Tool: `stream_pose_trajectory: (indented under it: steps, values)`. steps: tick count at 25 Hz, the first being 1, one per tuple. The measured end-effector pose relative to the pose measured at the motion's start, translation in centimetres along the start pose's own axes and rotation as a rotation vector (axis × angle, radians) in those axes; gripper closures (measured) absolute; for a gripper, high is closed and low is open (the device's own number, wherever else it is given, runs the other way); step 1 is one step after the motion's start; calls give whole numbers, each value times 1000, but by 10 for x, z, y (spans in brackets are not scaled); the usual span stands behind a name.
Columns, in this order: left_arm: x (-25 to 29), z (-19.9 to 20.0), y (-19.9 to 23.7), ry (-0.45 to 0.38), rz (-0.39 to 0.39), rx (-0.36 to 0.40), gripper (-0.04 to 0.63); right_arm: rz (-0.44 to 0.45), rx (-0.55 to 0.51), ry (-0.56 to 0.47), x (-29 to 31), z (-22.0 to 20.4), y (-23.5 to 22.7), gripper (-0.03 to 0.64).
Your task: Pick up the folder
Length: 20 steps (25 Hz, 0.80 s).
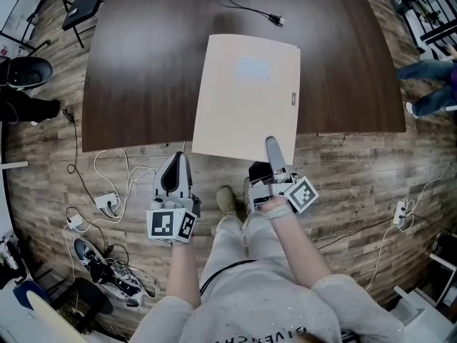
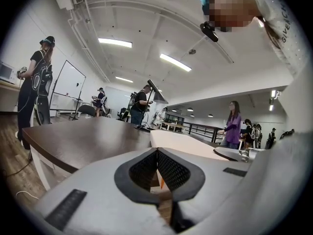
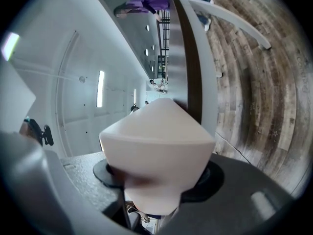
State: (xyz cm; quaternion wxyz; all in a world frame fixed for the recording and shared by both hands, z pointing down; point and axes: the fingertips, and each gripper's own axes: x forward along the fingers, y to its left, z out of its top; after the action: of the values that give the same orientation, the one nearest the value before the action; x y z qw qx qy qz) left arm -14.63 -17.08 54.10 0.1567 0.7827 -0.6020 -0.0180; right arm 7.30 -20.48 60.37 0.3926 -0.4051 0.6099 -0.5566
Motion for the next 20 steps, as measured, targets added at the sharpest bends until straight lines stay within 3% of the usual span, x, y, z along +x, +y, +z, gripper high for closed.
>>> stream_pose_trajectory:
  steps: [20]
  values:
    - [8, 30, -17, -20, -31, 11, 597, -48, -215, 83, 3, 30, 41, 341]
